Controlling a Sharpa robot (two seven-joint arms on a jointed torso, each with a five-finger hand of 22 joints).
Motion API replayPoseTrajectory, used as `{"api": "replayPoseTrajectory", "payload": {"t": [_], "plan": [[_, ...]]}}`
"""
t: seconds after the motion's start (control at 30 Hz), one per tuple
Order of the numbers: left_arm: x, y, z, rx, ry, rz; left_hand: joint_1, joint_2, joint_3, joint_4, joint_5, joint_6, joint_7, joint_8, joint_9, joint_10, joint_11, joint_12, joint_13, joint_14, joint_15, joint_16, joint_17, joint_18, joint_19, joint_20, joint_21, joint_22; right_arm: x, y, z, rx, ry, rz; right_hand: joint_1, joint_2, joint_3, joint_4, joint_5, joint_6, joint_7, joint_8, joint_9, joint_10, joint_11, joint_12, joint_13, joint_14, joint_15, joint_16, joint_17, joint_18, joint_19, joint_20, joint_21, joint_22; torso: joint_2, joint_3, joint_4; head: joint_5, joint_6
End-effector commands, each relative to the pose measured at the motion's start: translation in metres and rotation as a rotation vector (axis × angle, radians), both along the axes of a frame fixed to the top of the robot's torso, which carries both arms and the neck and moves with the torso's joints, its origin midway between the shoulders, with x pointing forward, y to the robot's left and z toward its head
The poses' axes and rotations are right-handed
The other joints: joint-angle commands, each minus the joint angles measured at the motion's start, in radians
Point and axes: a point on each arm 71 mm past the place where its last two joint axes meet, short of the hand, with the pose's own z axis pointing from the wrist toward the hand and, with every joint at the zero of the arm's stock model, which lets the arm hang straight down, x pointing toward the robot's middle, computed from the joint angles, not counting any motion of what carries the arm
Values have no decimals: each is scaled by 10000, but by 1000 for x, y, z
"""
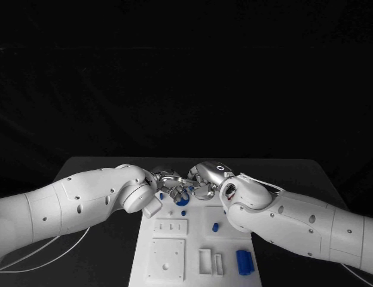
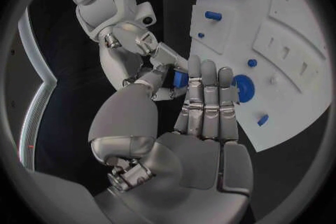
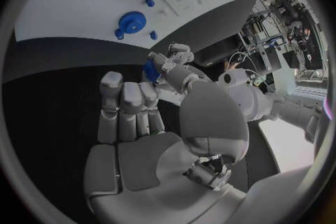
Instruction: Assemble the parts on the task board
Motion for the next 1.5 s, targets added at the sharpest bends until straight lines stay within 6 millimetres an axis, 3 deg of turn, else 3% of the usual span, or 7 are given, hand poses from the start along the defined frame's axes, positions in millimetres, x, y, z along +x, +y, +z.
{"api": "replayPoseTrajectory", "payload": {"t": [0.03,0.23,0.7,0.73,0.9,1.13,1.5], "plan": [[-1,-4,3,-187,-133,-119,253,230,0,-176,-38,97,15,26,23,-72,9,39,13,-62,-16,41,-14,86,-58,-248,70,132,-1,2,-2,-216,106,139,32,39,50,9,-47,508,243,25,-24,24,-50,47,13,-5,-75,-46,15,556,-13,-88,28,146,3,7,-16,1,-8],[0,-3,3,-208,-192,-39,420,576,-118,-455,-39,137,12,28,42,-85,10,36,27,-71,-4,54,-32,65,-84,-235,82,124,-2,2,-4,-236,184,150,31,37,54,11,-47,509,243,25,-23,24,-50,46,13,-4,-75,-47,15,556,-13,-88,27,146,4,8,-8,-4,4],[2,-2,3,-256,-200,118,438,2127,-246,-1432,33,536,-74,86,129,-232,42,-209,-52,-194,77,-18,-179,-18,-318,-165,18,63,-4,2,-4,-270,236,159,28,34,68,14,-47,510,243,23,-22,32,-50,50,18,-3,-75,-49,14,556,-12,-88,26,145,11,6,-8,-1,-4],[2,-2,3,-244,-181,116,360,1805,636,-1130,-66,630,-81,54,141,-171,55,-269,-74,-169,77,-19,-226,-32,-228,-142,0,-14,-4,2,-5,-280,234,148,28,34,69,14,-47,510,243,22,-22,36,-50,54,21,-3,-75,-49,14,556,-12,-88,26,145,12,7,-6,-1,-11],[2,-2,3,-193,-83,85,192,1693,1284,-1371,93,734,-117,28,184,-102,27,-310,-71,-148,68,36,-251,-34,-256,-172,86,38,-4,2,-6,-301,252,122,29,33,75,15,-47,511,243,22,-21,29,-50,45,14,-3,-75,-50,14,556,-11,-88,25,144,14,6,1,-5,-10],[2,0,2,-124,-56,216,-378,1483,1912,-2072,1270,1198,-289,178,448,303,-167,33,150,153,-122,559,-99,-43,-5,-317,450,159,-5,2,-6,-302,265,134,32,30,87,13,-47,513,242,21,-19,39,-50,53,22,-2,-75,-51,14,556,-10,-89,25,144,17,4,-7,2,-62],[2,-1,1,-14,9,102,-944,1373,2287,-2489,1153,1602,-512,335,1270,316,-424,1116,768,214,-489,1692,138,-98,164,-685,1212,196,-5,2,-7,-245,300,130,35,25,105,11,-48,516,242,20,-17,36,-51,46,18,-1,-76,-54,14,556,-8,-90,24,143,24,6,-9,8,-79]]}}
